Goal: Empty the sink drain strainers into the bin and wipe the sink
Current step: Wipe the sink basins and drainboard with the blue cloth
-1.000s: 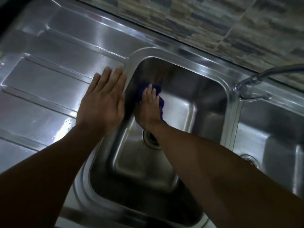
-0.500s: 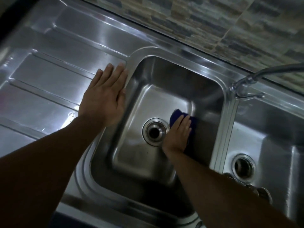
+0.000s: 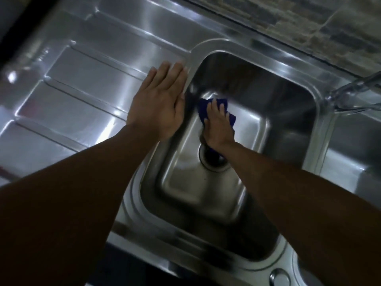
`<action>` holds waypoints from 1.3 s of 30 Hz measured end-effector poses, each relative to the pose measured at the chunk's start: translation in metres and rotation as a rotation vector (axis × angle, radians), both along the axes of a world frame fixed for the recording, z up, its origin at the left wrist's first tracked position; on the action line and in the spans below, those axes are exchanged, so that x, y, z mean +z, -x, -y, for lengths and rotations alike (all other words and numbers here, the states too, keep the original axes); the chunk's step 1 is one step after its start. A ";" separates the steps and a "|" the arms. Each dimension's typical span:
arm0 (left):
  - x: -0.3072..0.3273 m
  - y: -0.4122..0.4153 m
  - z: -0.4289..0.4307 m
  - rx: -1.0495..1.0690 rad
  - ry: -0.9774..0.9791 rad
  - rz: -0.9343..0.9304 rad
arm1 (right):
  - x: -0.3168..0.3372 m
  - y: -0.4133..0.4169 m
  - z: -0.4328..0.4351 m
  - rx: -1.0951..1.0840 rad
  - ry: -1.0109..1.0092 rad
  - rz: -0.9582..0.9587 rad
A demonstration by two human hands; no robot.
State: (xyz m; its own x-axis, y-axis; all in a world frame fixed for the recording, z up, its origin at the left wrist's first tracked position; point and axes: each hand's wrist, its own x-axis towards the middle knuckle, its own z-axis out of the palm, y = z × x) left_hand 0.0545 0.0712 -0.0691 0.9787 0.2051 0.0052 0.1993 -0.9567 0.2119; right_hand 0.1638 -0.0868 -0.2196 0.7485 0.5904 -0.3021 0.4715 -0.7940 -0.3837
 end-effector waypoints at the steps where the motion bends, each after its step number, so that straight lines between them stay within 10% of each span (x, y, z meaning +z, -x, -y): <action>1: 0.000 0.000 0.000 -0.001 -0.008 -0.004 | -0.001 0.012 -0.004 0.063 -0.013 0.005; 13: 0.005 0.015 0.007 -0.010 0.051 0.042 | 0.017 0.148 0.055 0.991 0.280 -0.112; 19: 0.003 0.048 0.017 -0.010 0.002 0.003 | 0.066 0.120 0.127 0.801 0.456 -0.426; 33: -0.002 0.042 0.014 -0.007 0.011 0.010 | 0.047 0.024 0.098 0.020 0.598 0.087; 39: -0.002 0.041 0.014 -0.016 0.009 0.025 | 0.043 -0.018 0.095 0.083 0.689 0.181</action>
State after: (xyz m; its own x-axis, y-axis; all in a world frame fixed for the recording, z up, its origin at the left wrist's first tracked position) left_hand 0.0136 0.0576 -0.0715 0.9815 0.1895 0.0278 0.1786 -0.9577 0.2255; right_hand 0.1819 -0.1817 -0.1767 0.7831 0.3673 -0.5019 0.5497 -0.7862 0.2823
